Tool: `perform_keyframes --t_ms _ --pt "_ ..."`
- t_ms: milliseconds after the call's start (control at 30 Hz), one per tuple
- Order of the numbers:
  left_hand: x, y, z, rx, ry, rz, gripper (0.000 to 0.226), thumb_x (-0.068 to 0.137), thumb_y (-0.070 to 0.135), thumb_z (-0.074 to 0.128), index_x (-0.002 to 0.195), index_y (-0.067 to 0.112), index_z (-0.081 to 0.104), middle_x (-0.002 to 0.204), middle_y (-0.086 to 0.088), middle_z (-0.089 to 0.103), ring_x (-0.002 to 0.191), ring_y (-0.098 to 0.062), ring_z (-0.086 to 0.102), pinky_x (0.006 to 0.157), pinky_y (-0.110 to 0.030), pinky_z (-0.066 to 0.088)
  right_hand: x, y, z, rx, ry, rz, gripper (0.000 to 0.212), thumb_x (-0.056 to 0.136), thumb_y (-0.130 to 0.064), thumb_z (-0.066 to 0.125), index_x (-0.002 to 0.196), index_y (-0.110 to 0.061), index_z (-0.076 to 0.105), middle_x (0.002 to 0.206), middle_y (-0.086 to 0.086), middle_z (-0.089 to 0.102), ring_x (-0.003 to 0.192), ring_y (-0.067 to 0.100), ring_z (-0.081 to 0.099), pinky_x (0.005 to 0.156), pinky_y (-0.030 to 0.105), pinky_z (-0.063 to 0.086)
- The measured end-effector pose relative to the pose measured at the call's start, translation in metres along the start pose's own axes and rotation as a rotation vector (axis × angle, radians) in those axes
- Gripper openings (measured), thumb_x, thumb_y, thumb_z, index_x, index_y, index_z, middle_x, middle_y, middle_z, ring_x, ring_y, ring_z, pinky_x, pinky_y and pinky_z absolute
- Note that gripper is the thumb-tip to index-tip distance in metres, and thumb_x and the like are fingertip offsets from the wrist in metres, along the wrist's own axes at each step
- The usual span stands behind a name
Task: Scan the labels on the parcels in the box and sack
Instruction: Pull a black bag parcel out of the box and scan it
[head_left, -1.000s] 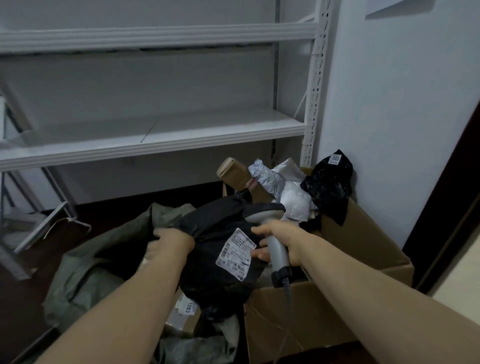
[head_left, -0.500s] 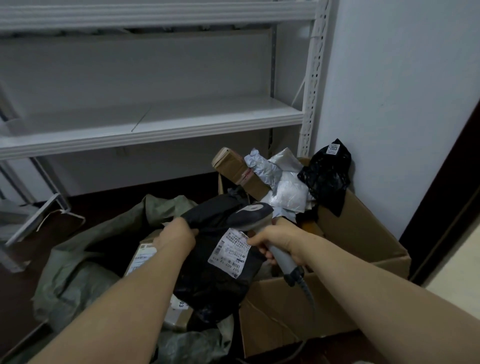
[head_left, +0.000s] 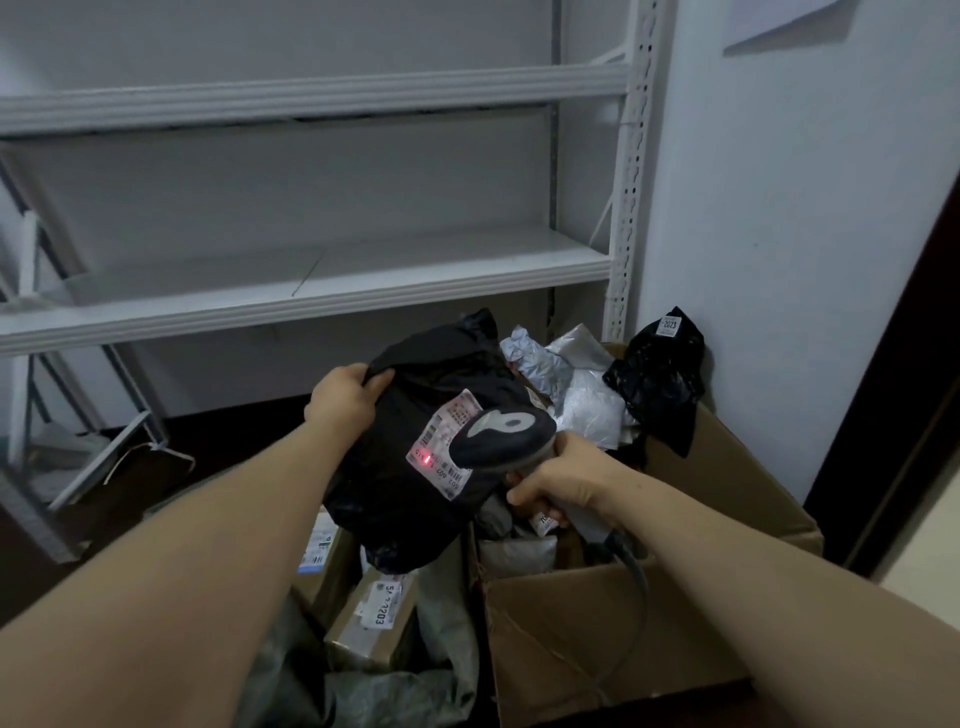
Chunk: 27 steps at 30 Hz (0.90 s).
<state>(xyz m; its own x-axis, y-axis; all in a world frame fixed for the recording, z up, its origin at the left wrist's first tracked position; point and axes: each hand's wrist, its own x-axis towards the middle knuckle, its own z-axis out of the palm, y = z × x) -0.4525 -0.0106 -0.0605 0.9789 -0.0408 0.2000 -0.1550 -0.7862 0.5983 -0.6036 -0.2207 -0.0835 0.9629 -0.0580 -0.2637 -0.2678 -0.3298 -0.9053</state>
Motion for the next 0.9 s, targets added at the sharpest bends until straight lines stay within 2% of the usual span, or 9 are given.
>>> perform_keyframes --t_ms 167,333,467,600,667,733,800,900 --pt "-0.005 0.008 -0.012 0.007 0.007 0.015 0.039 0.096 0.042 0.050 0.099 0.005 0.064 0.100 -0.019 0.065 0.100 -0.035 0.059 0.084 -0.036 0.044 -0.010 -0.011 -0.002 -0.036 0.059 -0.062 0.020 0.071 0.007 0.066 0.064 -0.006 0.053 0.059 0.013 0.049 0.042 0.018 0.042 0.043 0.022 0.034" --pt "-0.007 0.011 -0.023 -0.007 0.012 0.013 0.039 0.095 0.042 0.051 0.101 0.006 0.064 0.100 -0.018 0.065 0.100 -0.034 0.060 0.085 -0.037 0.044 -0.013 -0.018 -0.001 -0.018 0.068 -0.087 0.015 0.068 0.008 0.068 0.069 -0.003 0.058 0.071 0.020 0.053 0.065 0.029 0.048 0.061 0.039 0.040" --pt "-0.008 0.012 -0.028 -0.010 0.027 0.012 0.041 0.095 0.042 0.050 0.102 0.005 0.064 0.100 -0.018 0.065 0.099 -0.034 0.060 0.084 -0.037 0.044 -0.017 -0.022 -0.001 -0.019 0.073 -0.098 0.016 0.068 0.008 0.069 0.067 -0.004 0.059 0.071 0.020 0.053 0.066 0.029 0.048 0.062 0.040 0.041" --pt "-0.008 0.012 -0.030 -0.011 0.032 0.009 0.038 0.095 0.042 0.050 0.098 0.006 0.063 0.095 -0.017 0.063 0.097 -0.034 0.059 0.083 -0.036 0.043 -0.021 -0.025 0.000 -0.011 0.078 -0.090 0.016 0.069 0.009 0.068 0.081 0.000 0.063 0.075 0.021 0.055 0.069 0.029 0.050 0.064 0.039 0.042" --pt "-0.009 0.011 -0.031 -0.016 0.026 0.008 0.036 0.095 0.042 0.050 0.091 0.009 0.061 0.089 -0.014 0.060 0.096 -0.033 0.059 0.082 -0.036 0.043 -0.022 -0.027 0.001 -0.015 0.089 -0.093 0.019 0.069 0.010 0.068 0.088 0.009 0.064 0.079 0.023 0.057 0.072 0.029 0.051 0.066 0.039 0.043" --pt "-0.009 0.011 -0.032 -0.024 0.018 0.006 0.035 0.096 0.042 0.050 0.091 0.009 0.061 0.087 -0.012 0.060 0.095 -0.033 0.059 0.083 -0.036 0.043 -0.023 -0.029 0.002 -0.015 0.102 -0.101 0.034 0.068 0.011 0.069 0.100 0.018 0.061 0.089 0.032 0.063 0.076 0.030 0.054 0.070 0.039 0.046" --pt "-0.009 0.011 -0.032 -0.032 0.028 0.007 0.037 0.095 0.043 0.050 0.094 0.008 0.063 0.088 -0.012 0.060 0.096 -0.033 0.059 0.085 -0.037 0.044 -0.024 -0.031 0.002 -0.030 0.105 -0.114 0.040 0.069 0.010 0.070 0.107 0.017 0.059 0.101 0.036 0.064 0.080 0.034 0.059 0.075 0.041 0.050" --pt "-0.011 0.010 -0.034 -0.037 0.030 0.000 0.035 0.095 0.042 0.050 0.092 0.009 0.062 0.087 -0.011 0.059 0.096 -0.033 0.059 0.086 -0.037 0.043 -0.027 -0.034 0.004 -0.053 0.093 -0.117 0.038 0.070 0.009 0.070 0.106 0.017 0.060 0.088 0.025 0.062 0.079 0.031 0.057 0.074 0.040 0.049"
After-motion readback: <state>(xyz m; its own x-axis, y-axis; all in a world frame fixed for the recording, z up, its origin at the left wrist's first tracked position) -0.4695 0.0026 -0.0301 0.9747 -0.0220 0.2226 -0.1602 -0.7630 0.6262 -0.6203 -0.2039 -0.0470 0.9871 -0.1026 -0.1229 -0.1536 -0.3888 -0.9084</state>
